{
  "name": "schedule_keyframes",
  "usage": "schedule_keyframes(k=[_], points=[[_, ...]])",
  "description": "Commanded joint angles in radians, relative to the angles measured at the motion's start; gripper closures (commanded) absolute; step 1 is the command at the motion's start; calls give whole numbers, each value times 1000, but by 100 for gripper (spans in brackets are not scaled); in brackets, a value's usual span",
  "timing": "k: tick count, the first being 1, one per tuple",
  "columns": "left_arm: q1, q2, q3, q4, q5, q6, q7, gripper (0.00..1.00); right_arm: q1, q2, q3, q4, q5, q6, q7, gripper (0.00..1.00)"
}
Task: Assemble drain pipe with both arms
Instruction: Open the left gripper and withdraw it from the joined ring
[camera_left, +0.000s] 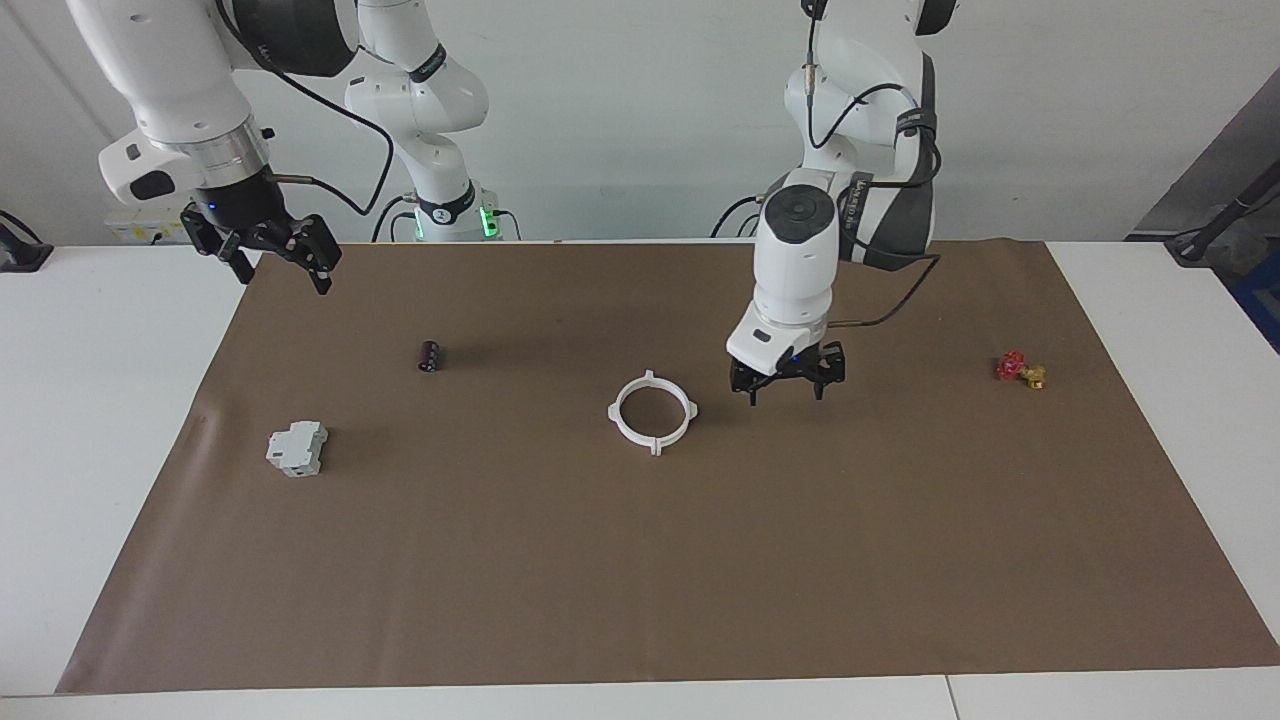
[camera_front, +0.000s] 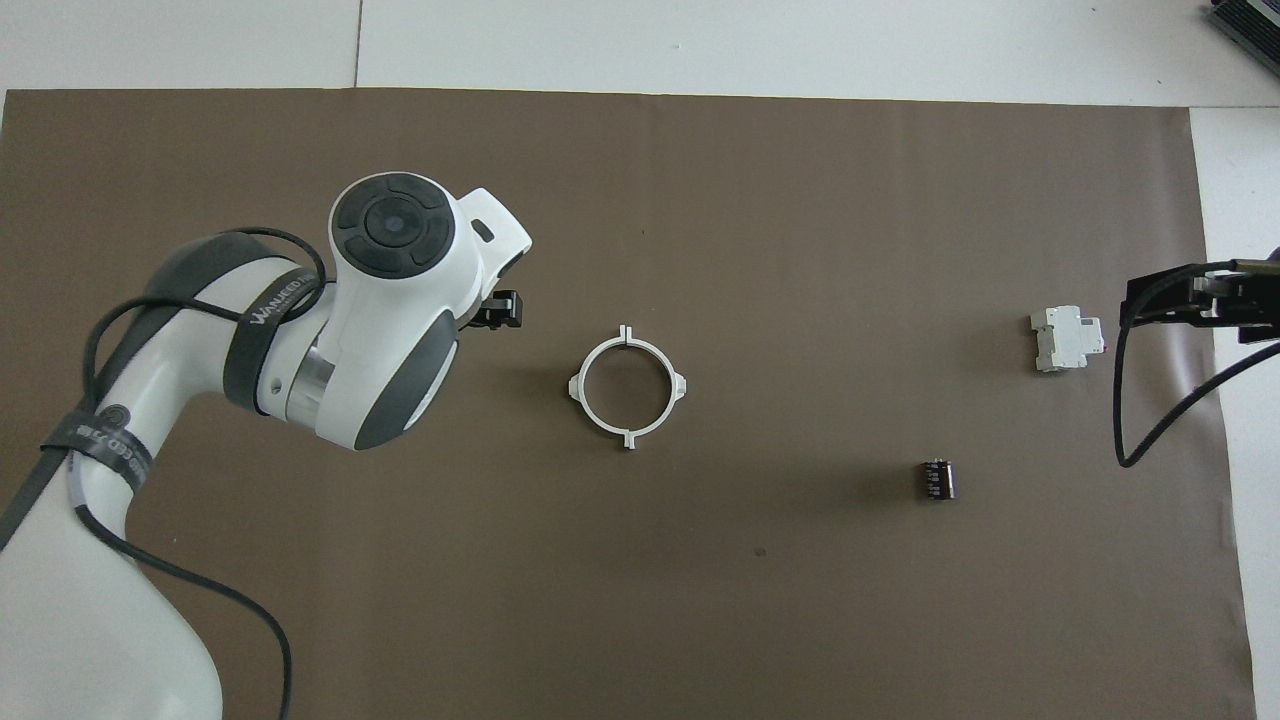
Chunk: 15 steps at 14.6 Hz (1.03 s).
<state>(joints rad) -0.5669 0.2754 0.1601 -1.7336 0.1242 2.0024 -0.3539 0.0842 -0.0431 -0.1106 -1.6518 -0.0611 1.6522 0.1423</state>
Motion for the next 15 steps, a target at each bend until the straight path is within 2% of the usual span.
schedule_keyframes(k=[1, 10, 15], points=[[108, -33, -11, -14, 15, -24, 165, 0, -7, -14, 6, -11, -2, -3, -21, 0], [416, -47, -16, -14, -20, -11, 585, 0, -7, -14, 6, -11, -2, -3, -21, 0], [432, -122, -7, 11, -107, -68, 531, 0, -7, -14, 6, -11, -2, -3, -21, 0]])
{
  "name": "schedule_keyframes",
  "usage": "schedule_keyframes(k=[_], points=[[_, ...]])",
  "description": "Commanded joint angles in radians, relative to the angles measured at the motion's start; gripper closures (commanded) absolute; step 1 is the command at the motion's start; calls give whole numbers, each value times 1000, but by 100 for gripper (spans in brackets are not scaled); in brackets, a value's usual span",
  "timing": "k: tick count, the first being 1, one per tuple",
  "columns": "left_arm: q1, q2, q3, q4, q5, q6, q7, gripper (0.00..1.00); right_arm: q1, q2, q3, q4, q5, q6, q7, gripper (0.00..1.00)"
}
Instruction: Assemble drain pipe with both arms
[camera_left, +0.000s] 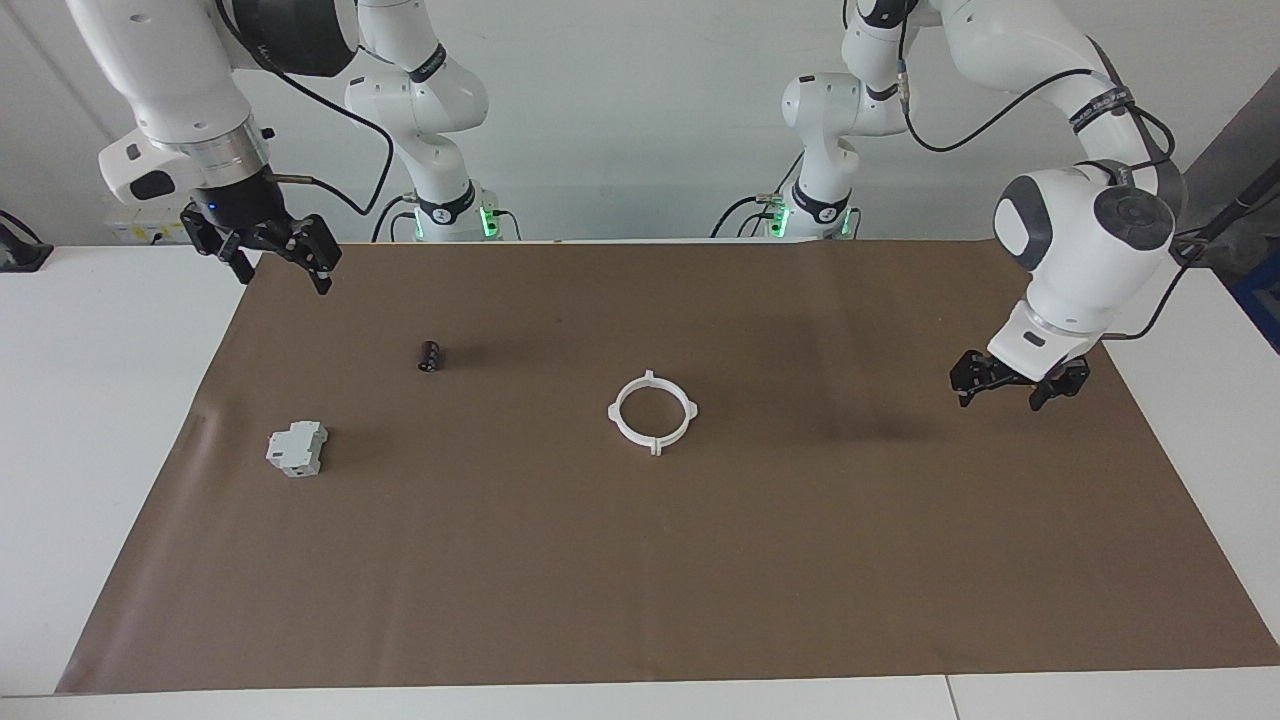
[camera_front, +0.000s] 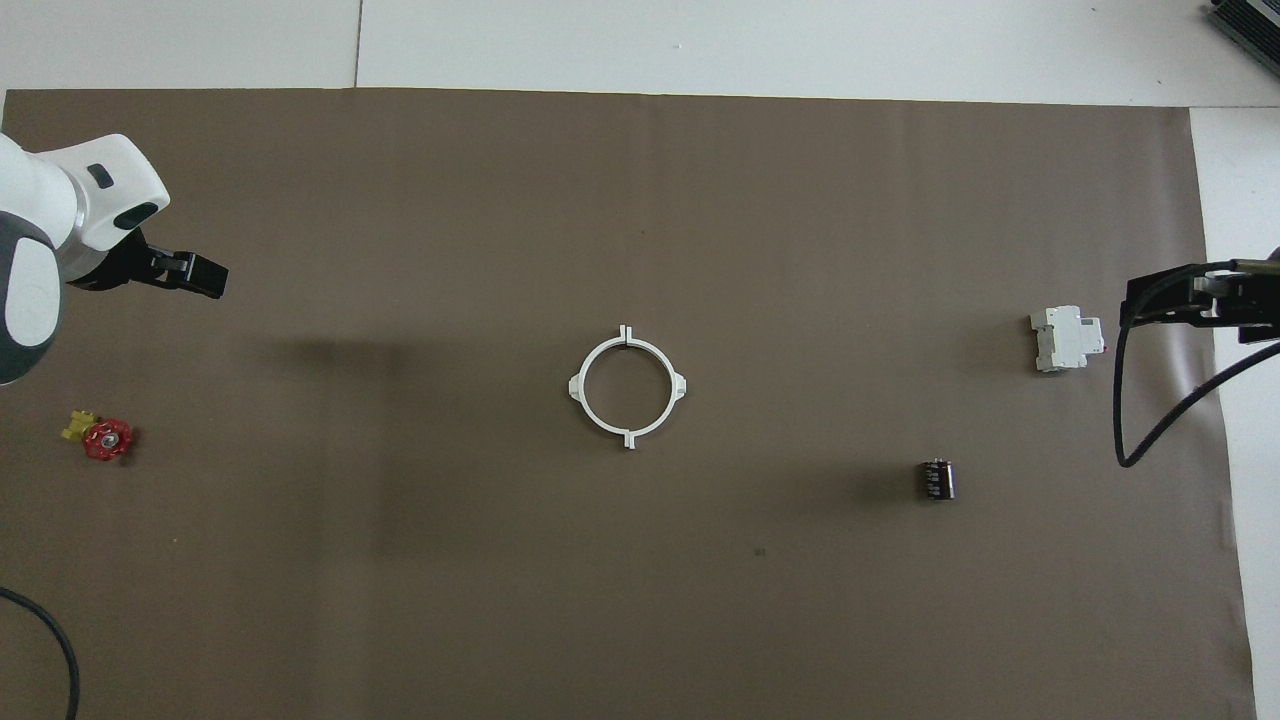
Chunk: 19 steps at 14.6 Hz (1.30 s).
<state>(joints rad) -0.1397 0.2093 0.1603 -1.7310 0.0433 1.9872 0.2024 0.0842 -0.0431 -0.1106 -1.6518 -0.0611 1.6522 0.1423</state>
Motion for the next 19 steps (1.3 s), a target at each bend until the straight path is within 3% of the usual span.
schedule_keyframes(k=[1, 4, 10, 15, 19], points=[[6, -66, -7, 33, -26, -73, -53, 0, -7, -14, 6, -11, -2, -3, -21, 0], [20, -68, -8, 117, -26, -175, -71, 0, -7, -14, 5, -11, -2, -3, -21, 0], [12, -96, -21, 130, -26, -258, -152, 0, -7, -14, 6, -11, -2, -3, -21, 0], [14, -240, -22, -24, -26, -242, -187, 0, -7, -14, 6, -11, -2, -3, -21, 0], [0, -298, -22, -39, -26, -263, -233, 0, -7, -14, 6, -11, -2, -3, -21, 0]])
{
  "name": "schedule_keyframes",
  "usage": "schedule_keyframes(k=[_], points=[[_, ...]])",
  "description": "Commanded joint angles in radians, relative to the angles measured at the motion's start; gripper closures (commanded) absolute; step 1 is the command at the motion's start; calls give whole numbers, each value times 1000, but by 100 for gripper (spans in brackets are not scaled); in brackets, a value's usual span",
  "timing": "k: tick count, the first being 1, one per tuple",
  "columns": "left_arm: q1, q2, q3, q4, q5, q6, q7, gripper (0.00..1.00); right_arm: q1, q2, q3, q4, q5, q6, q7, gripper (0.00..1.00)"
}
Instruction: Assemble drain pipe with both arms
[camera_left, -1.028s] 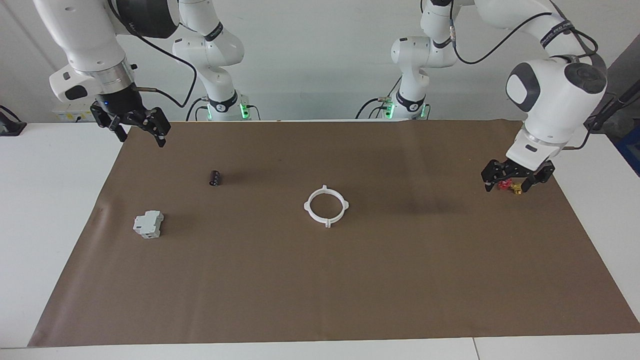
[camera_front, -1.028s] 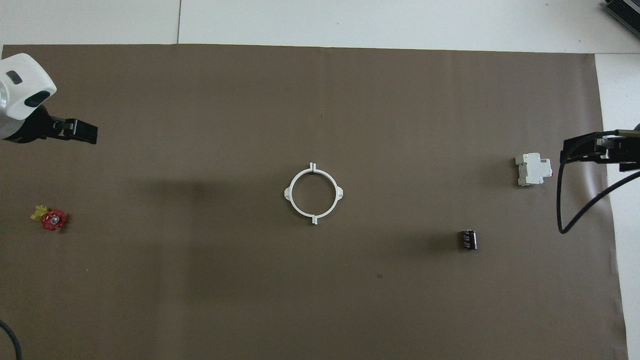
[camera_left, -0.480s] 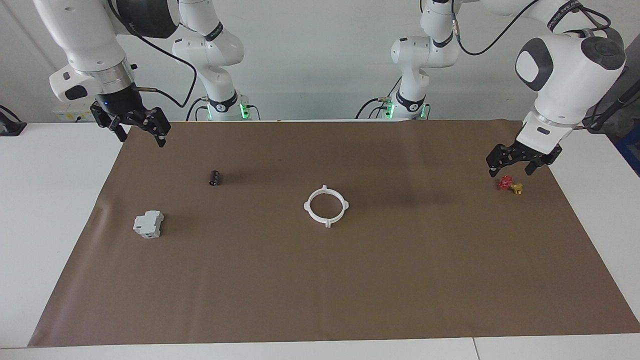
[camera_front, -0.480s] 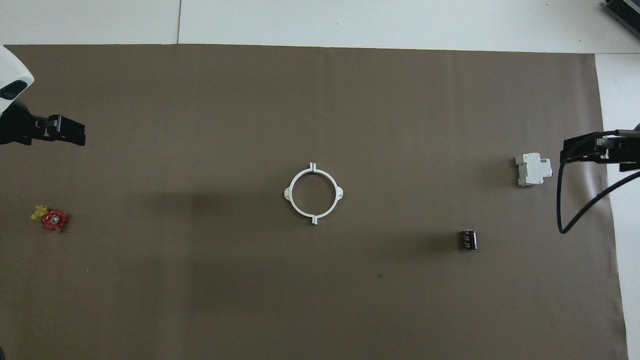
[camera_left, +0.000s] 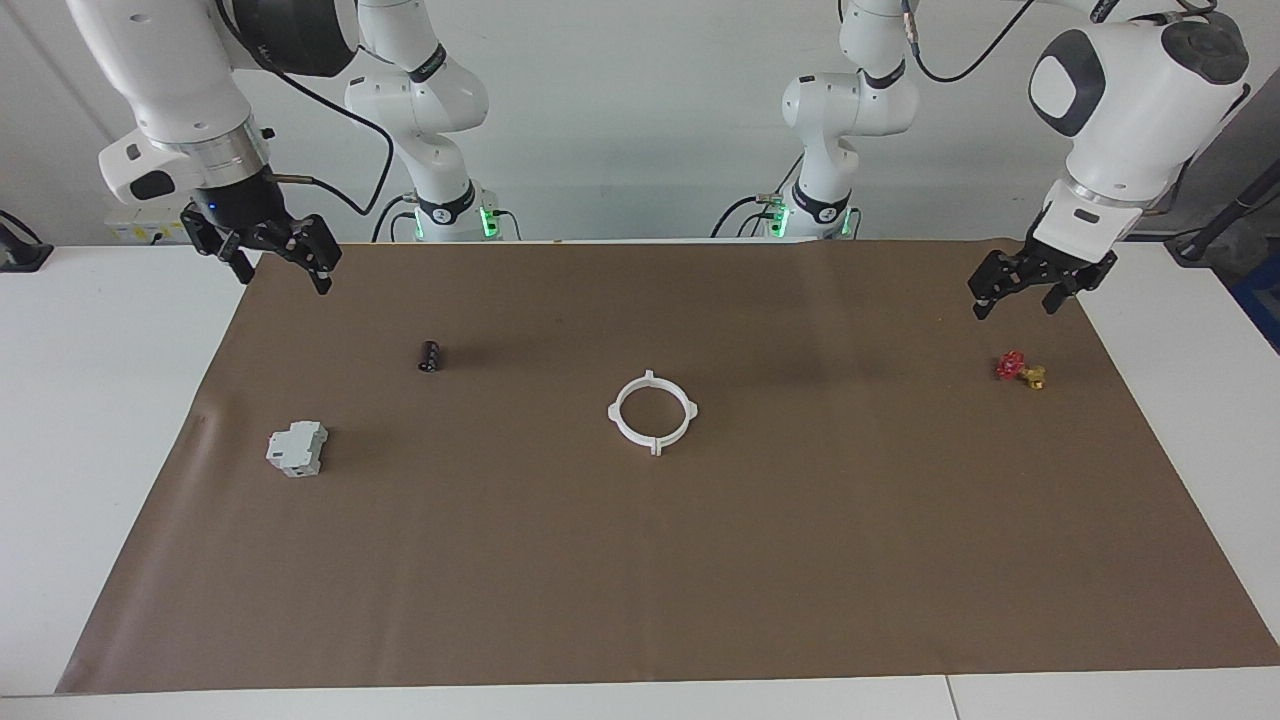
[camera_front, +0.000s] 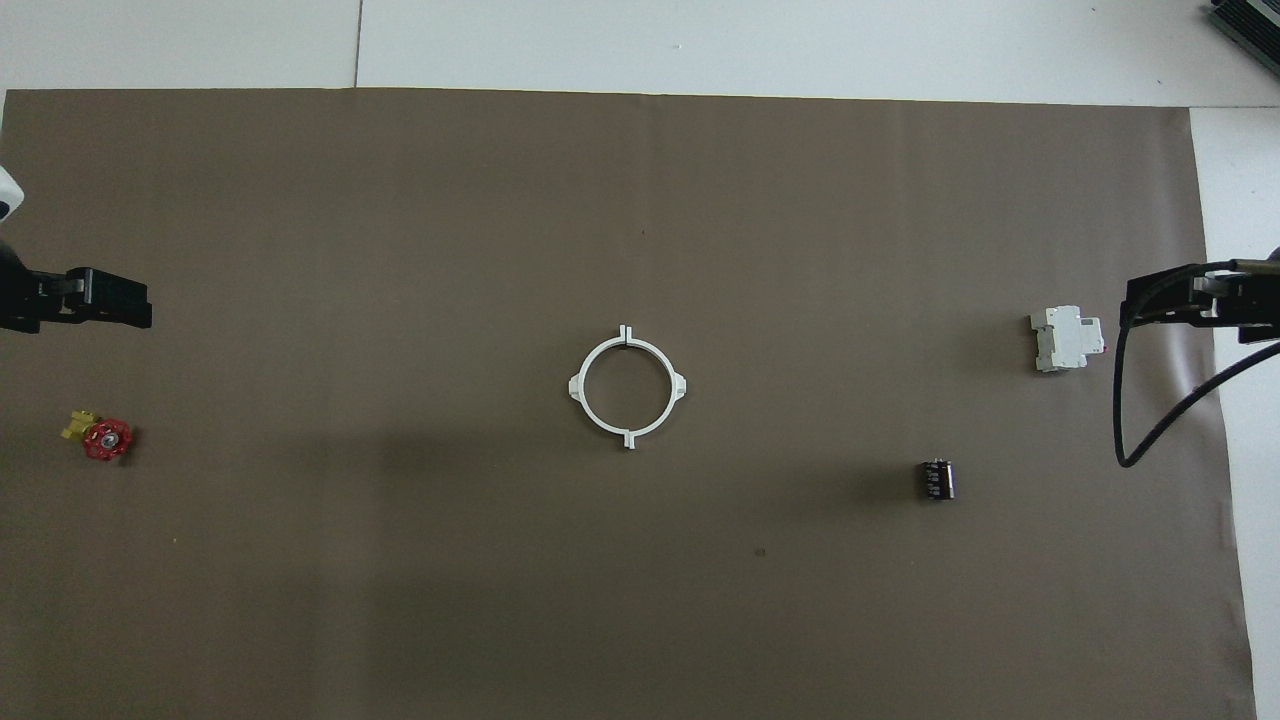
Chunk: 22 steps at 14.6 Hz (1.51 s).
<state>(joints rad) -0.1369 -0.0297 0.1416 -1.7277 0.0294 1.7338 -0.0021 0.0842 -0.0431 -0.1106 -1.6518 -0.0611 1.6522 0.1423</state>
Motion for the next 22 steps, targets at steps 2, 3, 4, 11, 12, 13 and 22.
schedule_keyframes(k=[2, 3, 4, 11, 12, 13, 22], points=[[-3, -94, -4, -59, -13, -45, -27, 0, -7, -14, 6, -11, -2, -3, -21, 0], [-3, -105, -5, -61, -13, -56, -25, 0, -7, -14, 6, -11, -2, -3, -21, 0], [-4, -105, -5, -59, -13, -54, -29, 0, -7, -14, 6, -11, -2, -3, -21, 0], [-27, -127, -5, -64, -13, -89, -30, 0, -7, -14, 5, -11, -2, -3, -21, 0], [-30, -127, -5, -66, -13, -89, -32, 0, -7, -14, 6, -11, -2, -3, -21, 0], [-32, -127, -5, -66, -13, -89, -32, 0, -7, -14, 6, -11, -2, -3, -21, 0], [-32, -127, -5, -75, -13, -85, -2, 0, -7, -14, 6, -11, -2, -3, -21, 0]])
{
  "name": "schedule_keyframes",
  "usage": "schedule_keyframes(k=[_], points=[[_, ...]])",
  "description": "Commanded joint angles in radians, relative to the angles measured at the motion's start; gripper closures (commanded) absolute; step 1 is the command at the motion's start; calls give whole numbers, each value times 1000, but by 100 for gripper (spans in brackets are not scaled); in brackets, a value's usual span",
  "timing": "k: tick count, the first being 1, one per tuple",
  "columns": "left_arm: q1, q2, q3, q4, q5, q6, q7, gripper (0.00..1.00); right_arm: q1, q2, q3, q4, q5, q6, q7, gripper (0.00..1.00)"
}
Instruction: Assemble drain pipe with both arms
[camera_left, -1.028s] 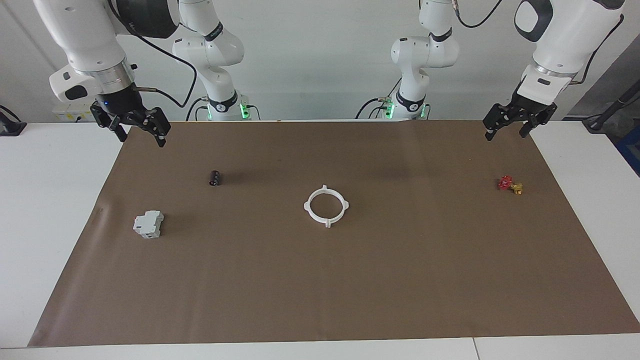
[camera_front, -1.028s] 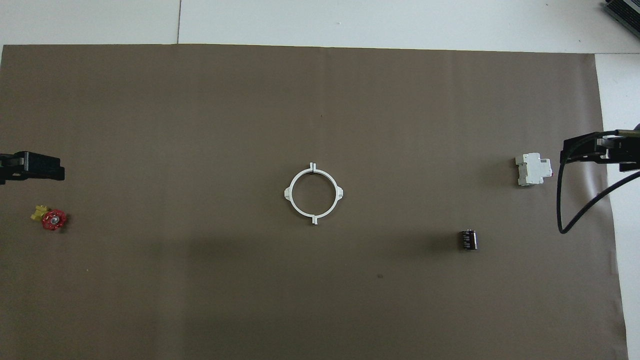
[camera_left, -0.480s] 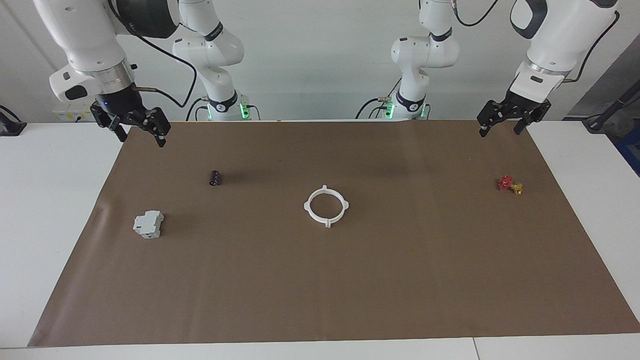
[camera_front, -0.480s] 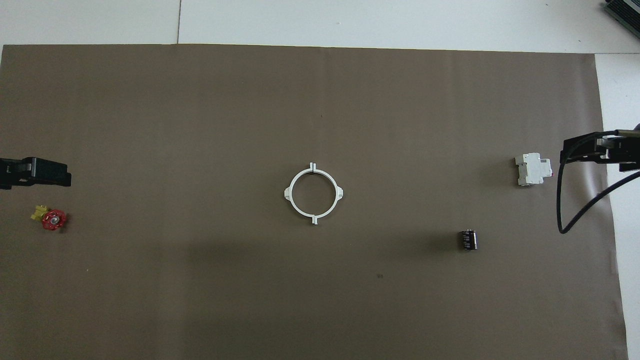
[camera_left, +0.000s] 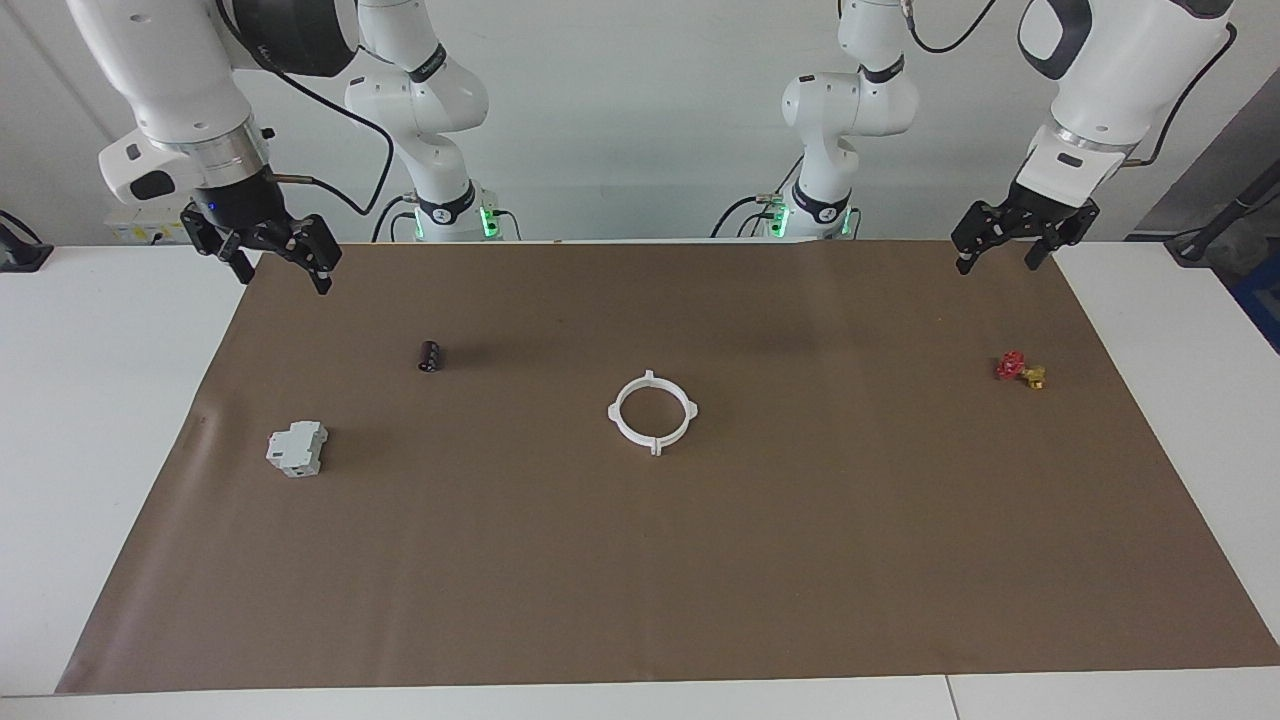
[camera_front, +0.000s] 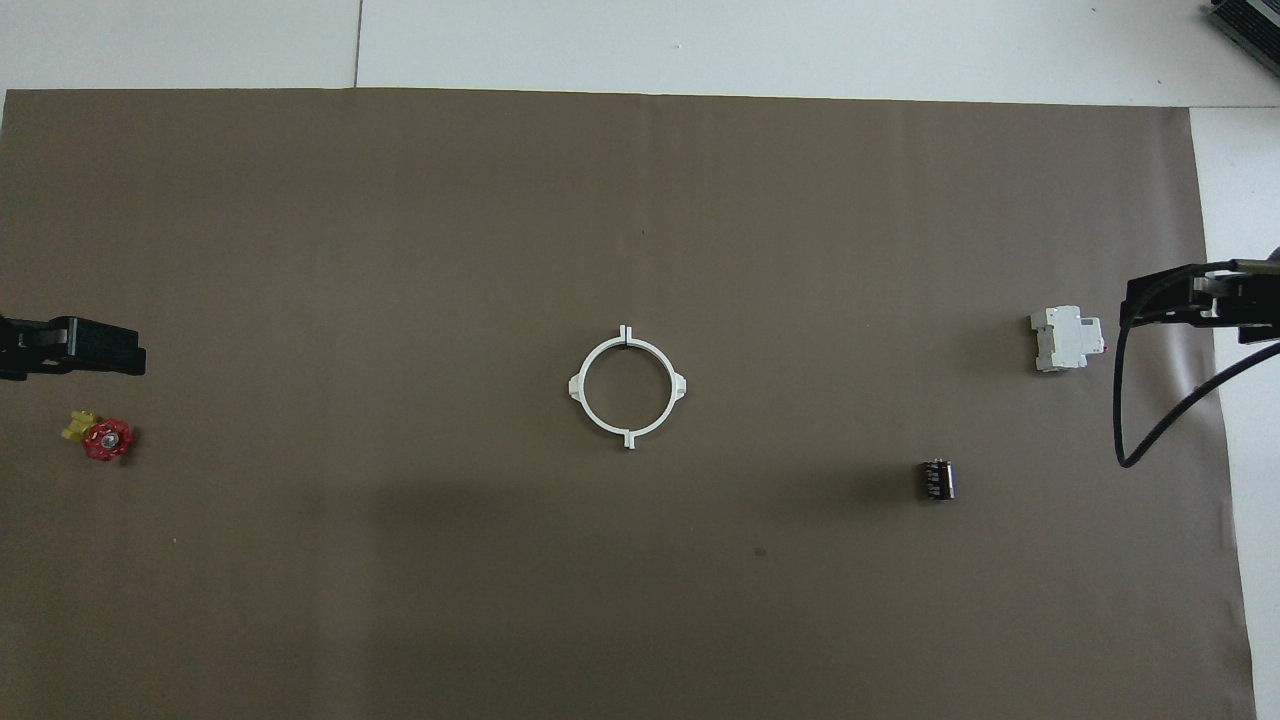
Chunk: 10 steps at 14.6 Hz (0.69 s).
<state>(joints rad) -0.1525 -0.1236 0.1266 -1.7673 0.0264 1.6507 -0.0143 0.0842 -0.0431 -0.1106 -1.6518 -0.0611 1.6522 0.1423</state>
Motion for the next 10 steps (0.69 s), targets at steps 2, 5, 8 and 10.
schedule_keyframes(k=[2, 5, 8, 10], points=[[-18, -30, 10, -35, -10, 7, 10, 0, -7, -14, 6, -11, -2, -3, -21, 0], [-28, -25, 8, -37, -10, 3, 16, 0, -7, -14, 5, -11, -2, -3, -21, 0], [-24, -33, 8, -35, -10, 1, 13, 0, -7, -14, 6, -11, -2, -3, -21, 0], [-22, -33, 8, -34, -10, 1, 11, 0, -7, -14, 6, -11, -2, -3, -21, 0]])
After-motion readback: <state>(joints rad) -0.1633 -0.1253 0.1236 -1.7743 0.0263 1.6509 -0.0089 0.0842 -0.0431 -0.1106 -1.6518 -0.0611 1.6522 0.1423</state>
